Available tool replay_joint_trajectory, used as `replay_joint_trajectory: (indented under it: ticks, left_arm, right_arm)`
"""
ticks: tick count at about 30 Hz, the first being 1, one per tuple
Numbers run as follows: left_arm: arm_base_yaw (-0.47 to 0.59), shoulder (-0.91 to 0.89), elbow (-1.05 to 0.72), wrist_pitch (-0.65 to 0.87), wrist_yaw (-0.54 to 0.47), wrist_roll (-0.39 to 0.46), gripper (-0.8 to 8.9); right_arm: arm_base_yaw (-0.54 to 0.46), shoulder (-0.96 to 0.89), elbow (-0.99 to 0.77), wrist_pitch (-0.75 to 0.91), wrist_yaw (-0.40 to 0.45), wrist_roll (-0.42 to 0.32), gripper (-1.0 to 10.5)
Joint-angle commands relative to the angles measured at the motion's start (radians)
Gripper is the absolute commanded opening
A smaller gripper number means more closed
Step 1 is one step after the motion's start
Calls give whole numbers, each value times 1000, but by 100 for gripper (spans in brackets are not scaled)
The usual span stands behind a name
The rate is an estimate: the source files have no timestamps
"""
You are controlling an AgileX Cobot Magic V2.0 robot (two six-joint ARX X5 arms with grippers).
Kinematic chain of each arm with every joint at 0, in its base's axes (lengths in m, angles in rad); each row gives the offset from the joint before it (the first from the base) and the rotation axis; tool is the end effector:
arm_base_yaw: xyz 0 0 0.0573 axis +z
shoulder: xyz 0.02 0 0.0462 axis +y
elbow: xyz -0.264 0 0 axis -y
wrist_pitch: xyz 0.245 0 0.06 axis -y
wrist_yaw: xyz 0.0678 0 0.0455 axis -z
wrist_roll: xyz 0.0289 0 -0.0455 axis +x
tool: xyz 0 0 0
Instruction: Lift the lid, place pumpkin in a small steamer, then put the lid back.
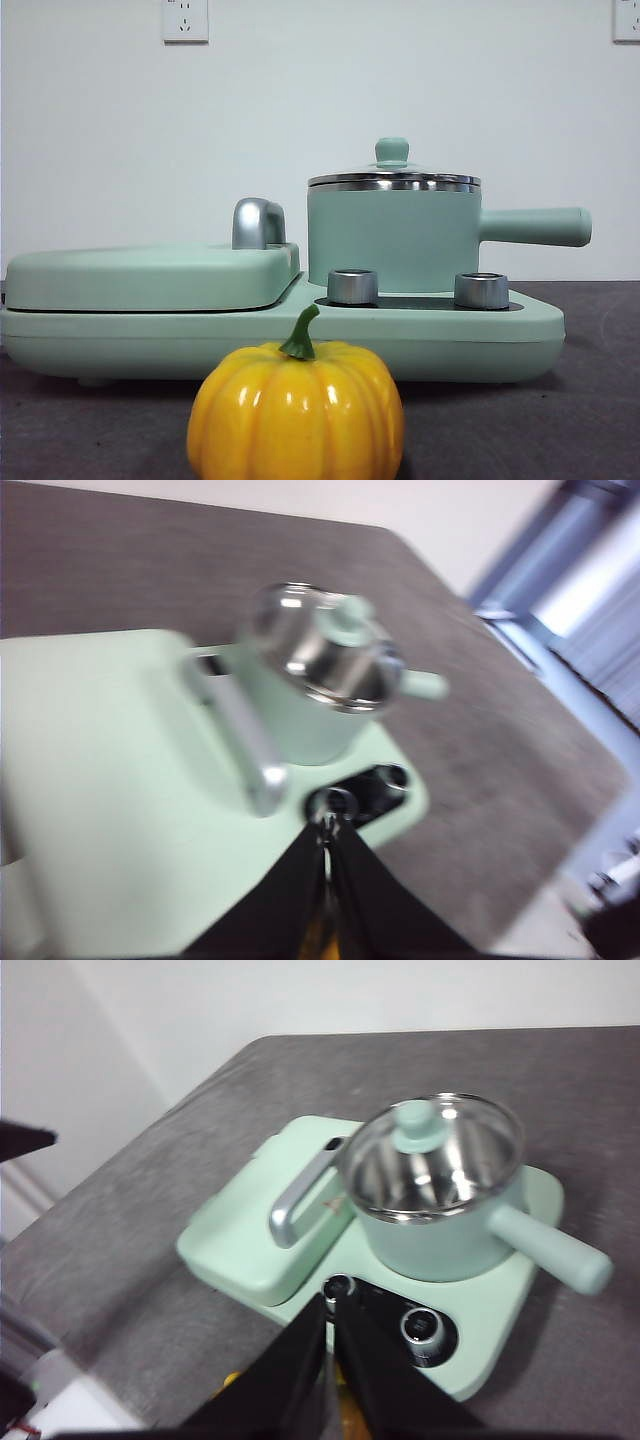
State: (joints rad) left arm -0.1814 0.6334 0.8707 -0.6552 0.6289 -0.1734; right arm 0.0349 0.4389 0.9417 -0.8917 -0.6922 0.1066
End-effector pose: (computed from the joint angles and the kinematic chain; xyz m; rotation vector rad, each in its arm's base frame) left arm 0.1096 -0.0374 0.3387 -0.2567 0.4875 -0.7609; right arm 0.0494 0.0202 0.3522 0.2290 0.4146 0.6978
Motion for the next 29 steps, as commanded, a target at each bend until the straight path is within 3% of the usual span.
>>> replay_joint_trajectory:
  ticks: [1,3,6,10,12,22,29]
  left_arm:
    - [-17,13,18,5,26,32,10]
    - [-20,15,18,4,26,31,42]
    - [-20,20,18,4,26,31,168]
    - [-20,25,18,4,26,31,442]
    - [-20,27,18,4,26,27,504]
    - [-66,138,29,119,26,-54,501]
    - [-158,355,152,161,14,-30,488]
  right_arm:
    - [3,5,15,8,-14,-37,10]
    - [3,5,15,8,-13,-37,13]
    - [3,5,15,7,-12,-37,78]
    - [3,5,15,7,-5,-37,317]
    - [3,5,15,7,-5,-37,404]
    - [3,5,15,8,-7,-36,442]
    - [3,5,15,8,-7,-36,442]
